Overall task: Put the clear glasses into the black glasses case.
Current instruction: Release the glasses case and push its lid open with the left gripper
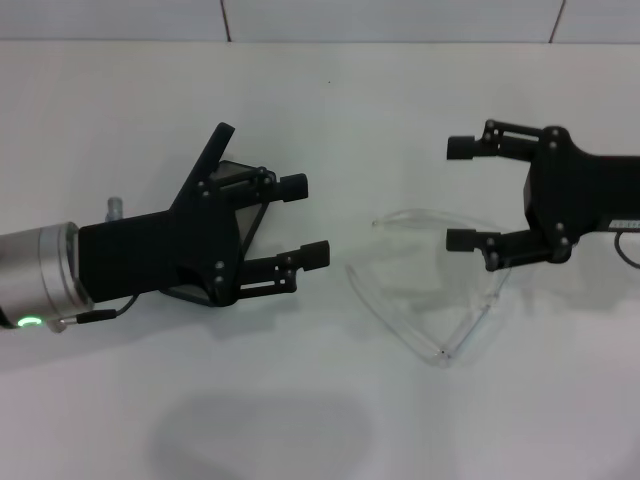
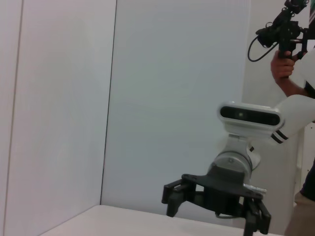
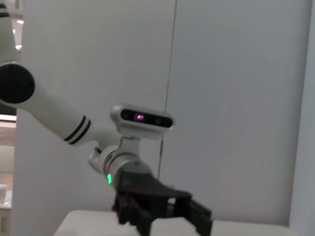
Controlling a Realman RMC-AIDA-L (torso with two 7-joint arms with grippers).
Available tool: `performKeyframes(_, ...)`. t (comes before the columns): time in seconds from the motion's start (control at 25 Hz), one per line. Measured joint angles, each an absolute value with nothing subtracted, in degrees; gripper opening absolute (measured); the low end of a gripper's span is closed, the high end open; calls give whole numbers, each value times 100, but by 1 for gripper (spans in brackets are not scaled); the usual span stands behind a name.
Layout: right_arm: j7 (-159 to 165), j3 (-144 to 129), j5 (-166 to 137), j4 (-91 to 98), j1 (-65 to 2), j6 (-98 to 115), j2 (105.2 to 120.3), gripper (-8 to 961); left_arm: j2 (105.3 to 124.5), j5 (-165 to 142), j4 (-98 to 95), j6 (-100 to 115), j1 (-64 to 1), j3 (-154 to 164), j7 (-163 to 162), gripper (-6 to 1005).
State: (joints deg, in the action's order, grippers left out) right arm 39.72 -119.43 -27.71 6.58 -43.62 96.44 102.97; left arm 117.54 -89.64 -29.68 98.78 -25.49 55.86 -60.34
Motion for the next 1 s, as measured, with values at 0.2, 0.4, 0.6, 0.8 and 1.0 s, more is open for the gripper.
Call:
performKeyframes(0.2,3868,-11916,-2814,679,-4264,9632,10335,886,11752,-8965,-2967,9871,-2529,5577,-6062,751)
performKeyframes(0.4,3833,-11912,-2813,688,-4238,9690,10343,887,11755,-8965,-2968,9860,-2507,5600,-6041,746)
performKeyframes(0.6,3803,-11909,-2821,688,-4181,9690,10349,886,11755,-8965,-2956,9859,-2487,5604,-6041,740)
performKeyframes(0.8,3790,-11909,-2821,686,-4159,9688,10353,886,11676,-8949,-3319,9859,-2444,5560,-6648,735)
performKeyframes(1.0,3790,-11909,-2816,680,-4148,9690,10345,886,11518,-9142,-4394,9504,-2346,5182,-8568,730)
